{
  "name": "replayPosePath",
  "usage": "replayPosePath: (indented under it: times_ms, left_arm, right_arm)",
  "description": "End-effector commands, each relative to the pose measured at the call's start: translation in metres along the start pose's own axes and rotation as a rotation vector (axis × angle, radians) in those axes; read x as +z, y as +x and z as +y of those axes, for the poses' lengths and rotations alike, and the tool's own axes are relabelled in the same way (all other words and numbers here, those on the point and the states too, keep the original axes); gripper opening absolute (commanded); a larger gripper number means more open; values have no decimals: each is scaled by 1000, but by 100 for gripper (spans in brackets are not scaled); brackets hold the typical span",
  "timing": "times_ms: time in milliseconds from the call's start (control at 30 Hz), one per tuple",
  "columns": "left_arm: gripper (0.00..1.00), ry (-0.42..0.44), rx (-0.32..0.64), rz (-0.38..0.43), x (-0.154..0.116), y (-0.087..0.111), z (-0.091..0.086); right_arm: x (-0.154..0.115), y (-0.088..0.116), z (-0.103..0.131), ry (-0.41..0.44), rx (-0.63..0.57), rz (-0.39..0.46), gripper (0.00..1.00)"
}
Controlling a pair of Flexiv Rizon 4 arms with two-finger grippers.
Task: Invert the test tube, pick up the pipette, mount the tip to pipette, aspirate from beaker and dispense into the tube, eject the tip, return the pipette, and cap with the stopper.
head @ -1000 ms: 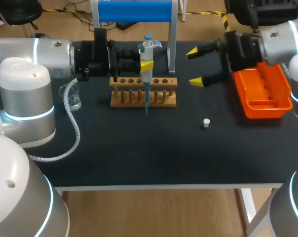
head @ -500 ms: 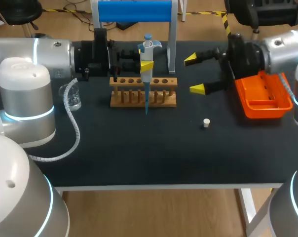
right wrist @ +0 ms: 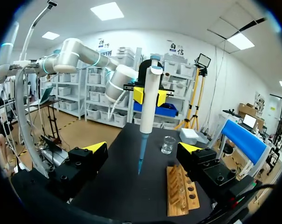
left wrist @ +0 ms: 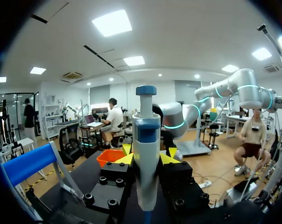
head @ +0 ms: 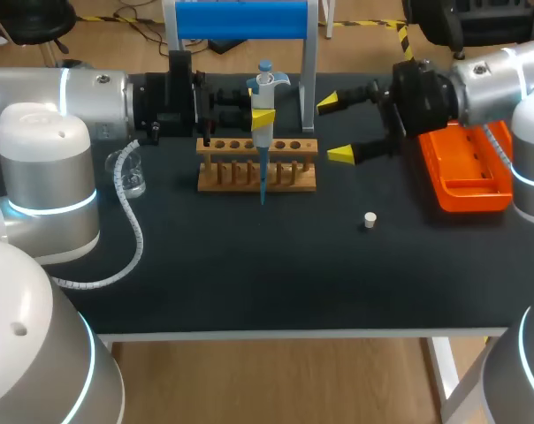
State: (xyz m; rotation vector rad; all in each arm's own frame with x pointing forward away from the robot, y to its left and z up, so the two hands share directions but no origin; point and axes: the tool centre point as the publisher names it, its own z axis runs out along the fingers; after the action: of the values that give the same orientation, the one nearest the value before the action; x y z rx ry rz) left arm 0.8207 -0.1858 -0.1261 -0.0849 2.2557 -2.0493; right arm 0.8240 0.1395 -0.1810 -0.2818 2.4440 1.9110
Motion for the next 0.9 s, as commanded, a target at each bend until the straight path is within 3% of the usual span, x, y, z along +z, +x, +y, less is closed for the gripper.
replayPosePath:
  times_ms: [33, 433, 900]
  left_arm:
    - [0, 1, 0, -2, 1, 0, 0]
    - [0, 1, 0, -2, 1, 0, 0]
    - [0, 1, 0, -2, 1, 0, 0]
  right_arm:
    - [-1, 1, 0, 1, 0, 1, 100]
    - [23, 3, 11, -39, 33, 13, 100]
    - [50, 12, 25, -117, 88, -30, 100]
